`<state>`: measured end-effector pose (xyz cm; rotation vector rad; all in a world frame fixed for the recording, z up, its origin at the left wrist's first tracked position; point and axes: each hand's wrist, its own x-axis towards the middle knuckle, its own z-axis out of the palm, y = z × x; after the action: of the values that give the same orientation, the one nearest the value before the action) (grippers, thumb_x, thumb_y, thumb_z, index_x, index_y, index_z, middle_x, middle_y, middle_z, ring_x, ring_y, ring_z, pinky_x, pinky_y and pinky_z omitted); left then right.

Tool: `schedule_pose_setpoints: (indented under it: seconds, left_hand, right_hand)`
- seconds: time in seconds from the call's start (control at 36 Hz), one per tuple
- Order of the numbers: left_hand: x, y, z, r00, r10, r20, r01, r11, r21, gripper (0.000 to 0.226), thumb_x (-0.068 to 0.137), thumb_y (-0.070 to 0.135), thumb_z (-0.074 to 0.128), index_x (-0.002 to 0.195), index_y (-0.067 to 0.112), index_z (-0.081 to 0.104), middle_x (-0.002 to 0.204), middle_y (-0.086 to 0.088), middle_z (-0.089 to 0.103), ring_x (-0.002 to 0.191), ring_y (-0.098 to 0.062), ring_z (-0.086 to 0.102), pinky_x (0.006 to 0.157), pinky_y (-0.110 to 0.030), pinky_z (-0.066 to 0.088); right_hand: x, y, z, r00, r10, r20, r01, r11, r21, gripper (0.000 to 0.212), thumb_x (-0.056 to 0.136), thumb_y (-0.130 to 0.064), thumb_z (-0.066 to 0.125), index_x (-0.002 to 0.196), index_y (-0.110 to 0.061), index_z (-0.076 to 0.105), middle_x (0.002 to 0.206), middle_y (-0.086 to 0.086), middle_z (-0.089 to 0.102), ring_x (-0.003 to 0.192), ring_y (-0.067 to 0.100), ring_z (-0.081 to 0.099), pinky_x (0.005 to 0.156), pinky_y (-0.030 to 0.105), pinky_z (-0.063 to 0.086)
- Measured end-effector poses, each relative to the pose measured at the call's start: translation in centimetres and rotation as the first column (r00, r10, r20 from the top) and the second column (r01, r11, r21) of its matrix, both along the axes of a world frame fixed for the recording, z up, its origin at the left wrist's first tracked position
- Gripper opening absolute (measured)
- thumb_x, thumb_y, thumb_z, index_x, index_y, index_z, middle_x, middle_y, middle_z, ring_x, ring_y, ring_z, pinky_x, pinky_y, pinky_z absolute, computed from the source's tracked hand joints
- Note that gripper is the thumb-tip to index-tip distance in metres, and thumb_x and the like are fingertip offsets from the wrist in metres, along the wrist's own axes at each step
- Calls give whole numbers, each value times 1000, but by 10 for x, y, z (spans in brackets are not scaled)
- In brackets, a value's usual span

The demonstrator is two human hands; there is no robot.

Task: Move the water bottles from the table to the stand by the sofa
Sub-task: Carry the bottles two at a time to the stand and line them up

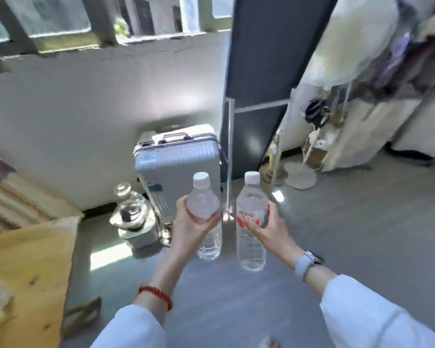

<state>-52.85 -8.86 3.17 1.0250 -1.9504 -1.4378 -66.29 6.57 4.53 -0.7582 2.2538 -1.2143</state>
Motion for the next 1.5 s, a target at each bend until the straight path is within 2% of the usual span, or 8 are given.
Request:
schedule_pose_setpoints:
  seconds: [0.17,0.36,0.61,0.83,1.06,1.17,1.33,1.5]
  left_hand:
    - [-163,109,18,956,-293,17,293,956,-24,67,56,56,75,110,50,35,101,21,62,93,1,61,77,-25,48]
    - [-334,222,19,796,-601,67,605,792,-86,67,60,50,76,114,44,37,93,30,58,81,23,54,61,-7,42]
    - [-555,360,-8,569,-810,144,823,558,-110,73,62,46,77,124,28,42,98,14,64,84,-4,62,74,-23,46]
    - [-773,483,5,402,-911,87,913,393,-105,68,65,42,78,121,29,41,94,29,58,84,14,56,69,-14,44]
    - [-939,616,22,263,-961,83,962,255,-100,59,60,52,74,106,46,38,90,27,59,85,10,58,65,-14,42]
    - [-1013,686,16,219,-973,75,972,211,-107,72,58,55,74,117,33,40,94,23,59,88,-1,59,71,-20,44]
    - [-1133,803,12,190,-979,75,977,181,-115,71,62,47,77,120,29,40,89,27,55,84,-3,57,71,-19,41]
    - [-1250,909,32,170,-984,54,983,165,-85,64,63,42,79,115,31,43,95,22,60,89,-2,59,68,-14,42]
  right_hand:
    - [-123,143,7,953,-285,-106,297,948,119,62,68,-69,57,113,-39,26,99,-10,57,93,23,58,78,37,46]
    - [-228,282,4,825,-539,-168,562,815,145,64,76,-61,58,120,-26,29,109,-1,61,97,29,60,78,37,49]
    - [-377,426,-15,624,-750,-220,781,607,145,69,76,-60,58,127,-30,22,112,-2,62,99,29,62,78,38,50]
    - [-548,539,7,452,-881,-138,890,435,137,68,76,-58,59,126,-26,25,106,-1,62,93,25,62,82,43,51]
    - [-663,648,23,282,-950,-135,958,270,96,65,80,-49,60,126,-20,25,96,-7,60,87,23,61,80,40,50]
    - [-730,709,14,259,-960,-106,964,250,84,62,80,-49,61,124,-23,26,106,-2,63,93,23,64,84,45,51]
    - [-853,815,2,223,-968,-113,974,216,71,63,79,-47,64,123,-22,27,91,-10,61,86,22,63,77,39,51]
    - [-972,923,15,211,-975,-63,977,209,35,68,79,-43,65,129,-22,25,112,2,62,101,25,62,89,47,49]
